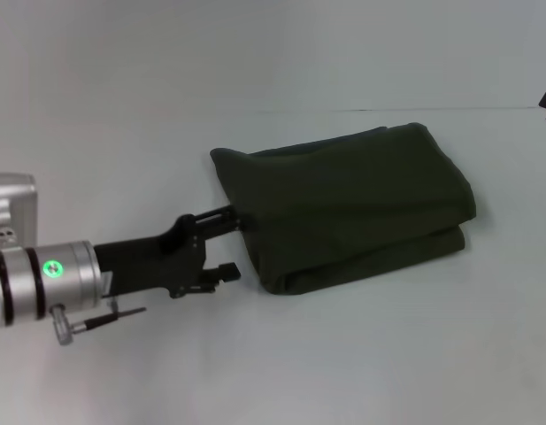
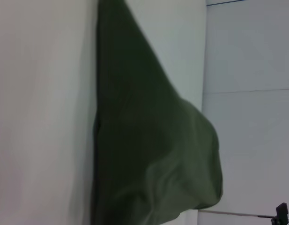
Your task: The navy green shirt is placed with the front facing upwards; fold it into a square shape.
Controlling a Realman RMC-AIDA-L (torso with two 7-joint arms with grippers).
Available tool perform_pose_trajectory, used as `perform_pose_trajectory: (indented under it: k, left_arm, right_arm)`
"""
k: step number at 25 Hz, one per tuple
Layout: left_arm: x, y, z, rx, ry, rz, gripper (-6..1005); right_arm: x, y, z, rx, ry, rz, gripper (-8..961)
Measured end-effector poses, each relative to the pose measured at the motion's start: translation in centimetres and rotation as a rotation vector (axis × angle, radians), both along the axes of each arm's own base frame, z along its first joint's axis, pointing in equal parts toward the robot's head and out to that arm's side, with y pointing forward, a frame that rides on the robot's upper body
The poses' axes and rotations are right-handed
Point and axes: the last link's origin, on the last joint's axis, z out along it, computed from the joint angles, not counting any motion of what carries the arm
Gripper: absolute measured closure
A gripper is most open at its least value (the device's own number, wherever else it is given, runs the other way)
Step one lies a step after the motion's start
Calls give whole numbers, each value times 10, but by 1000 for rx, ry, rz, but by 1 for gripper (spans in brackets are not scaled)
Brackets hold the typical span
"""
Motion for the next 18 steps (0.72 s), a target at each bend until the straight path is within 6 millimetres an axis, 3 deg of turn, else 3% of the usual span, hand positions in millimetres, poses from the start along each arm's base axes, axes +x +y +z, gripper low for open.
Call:
perform_pose_trajectory:
  k: [10, 18]
  left_arm:
    - [-7, -5, -30, -18, -9, 115, 73]
    - [-15, 0, -37, 5, 20, 185, 98]
  right_arm:
    - [-4, 1, -4, -4, -25, 32, 464]
    - [-7, 1, -10, -27, -57, 63, 463]
